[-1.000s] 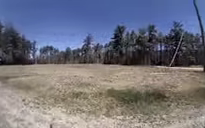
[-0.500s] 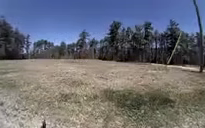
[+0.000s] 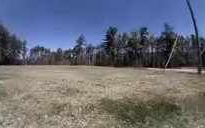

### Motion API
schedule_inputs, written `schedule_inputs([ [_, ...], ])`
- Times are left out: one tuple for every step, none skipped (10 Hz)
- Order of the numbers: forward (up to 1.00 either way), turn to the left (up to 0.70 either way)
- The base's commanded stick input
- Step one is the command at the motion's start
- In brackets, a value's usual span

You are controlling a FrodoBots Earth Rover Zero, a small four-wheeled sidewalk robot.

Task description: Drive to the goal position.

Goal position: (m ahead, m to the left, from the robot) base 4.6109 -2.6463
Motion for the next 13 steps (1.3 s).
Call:
schedule_inputs([
  [0.70,-0.10],
  [0.70,-0.34],
  [0.70,-0.35],
  [0.70,-0.21],
  [0.70,0.00],
  [0.70,0.00],
  [0.70,0.00],
  [0.70,0.00],
  [0.70,0.00],
  [0.70,0.00],
  [0.70,0.00],
  [0.70,0.00],
  [0.70,0.00],
])
